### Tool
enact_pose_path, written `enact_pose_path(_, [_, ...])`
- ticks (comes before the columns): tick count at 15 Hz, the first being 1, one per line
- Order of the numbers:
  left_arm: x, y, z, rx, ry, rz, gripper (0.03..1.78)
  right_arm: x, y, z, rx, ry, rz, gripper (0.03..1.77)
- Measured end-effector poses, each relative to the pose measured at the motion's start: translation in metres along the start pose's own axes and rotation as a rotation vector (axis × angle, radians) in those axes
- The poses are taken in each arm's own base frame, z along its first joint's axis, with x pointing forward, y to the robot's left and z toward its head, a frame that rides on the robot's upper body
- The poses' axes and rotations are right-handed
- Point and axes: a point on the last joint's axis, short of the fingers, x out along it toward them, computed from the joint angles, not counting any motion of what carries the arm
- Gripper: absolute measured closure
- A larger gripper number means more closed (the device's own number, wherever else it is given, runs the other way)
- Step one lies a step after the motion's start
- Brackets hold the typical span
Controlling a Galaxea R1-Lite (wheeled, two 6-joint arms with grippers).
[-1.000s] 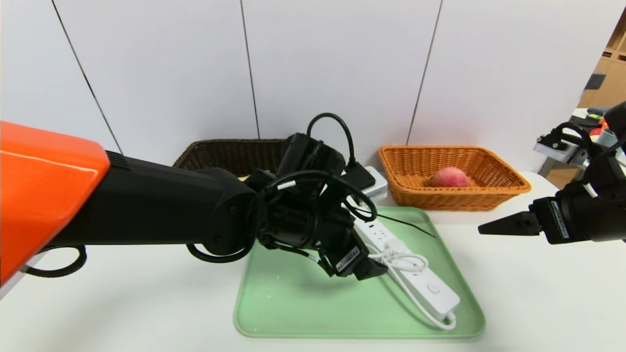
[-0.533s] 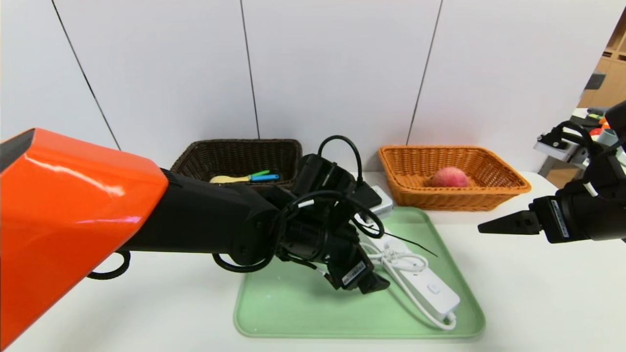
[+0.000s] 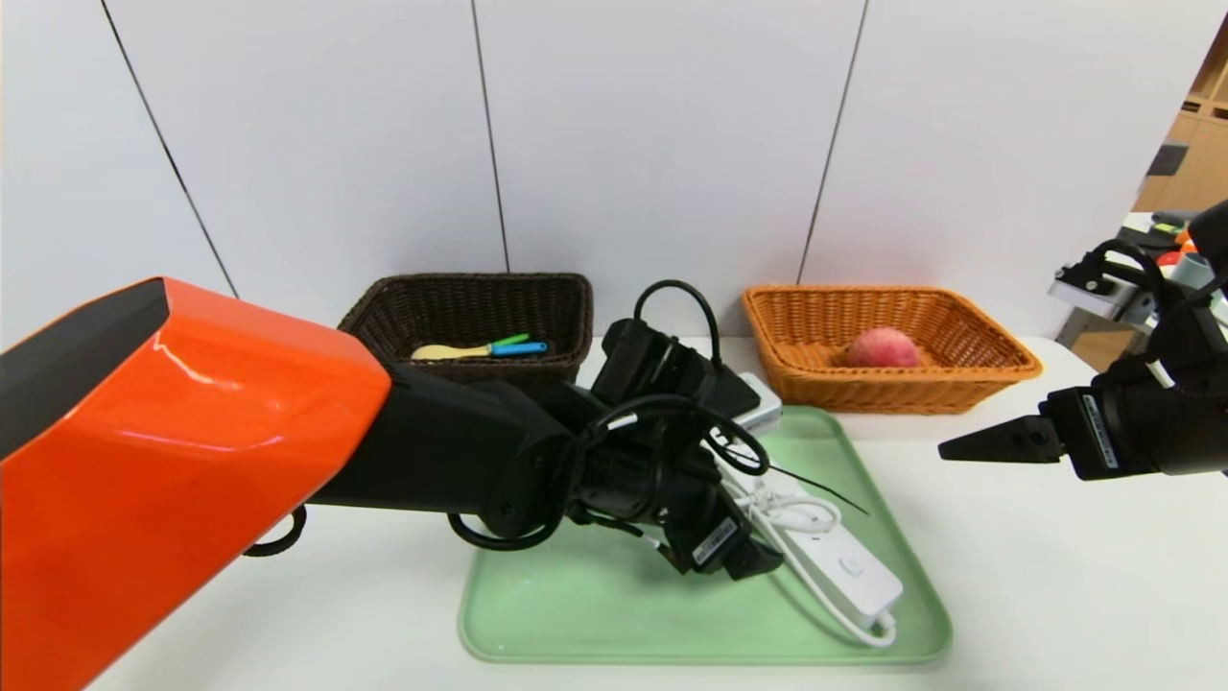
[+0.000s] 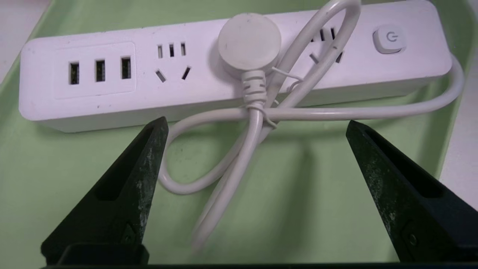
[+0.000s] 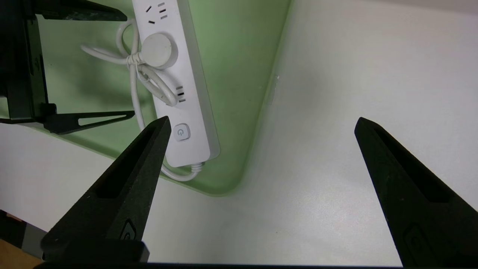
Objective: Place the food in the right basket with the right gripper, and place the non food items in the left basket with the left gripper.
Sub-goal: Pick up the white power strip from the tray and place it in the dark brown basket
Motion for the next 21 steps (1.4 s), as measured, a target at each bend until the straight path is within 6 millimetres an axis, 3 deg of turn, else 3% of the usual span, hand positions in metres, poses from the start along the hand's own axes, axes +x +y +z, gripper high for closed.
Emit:
enact_pose_path(17, [0.014,0.002,-0.01,-0.013,0.024,-0.003,0.12,-0.004,0.001,-0.002,-0.004,-0.01,0.0,0.1])
enact_pose_path(21, [0.015,0.003,-0.011,-0.015,0.027,-0.002,0.72,-0.004,0.001,-0.002,-0.005,-0.01,0.0,0.1])
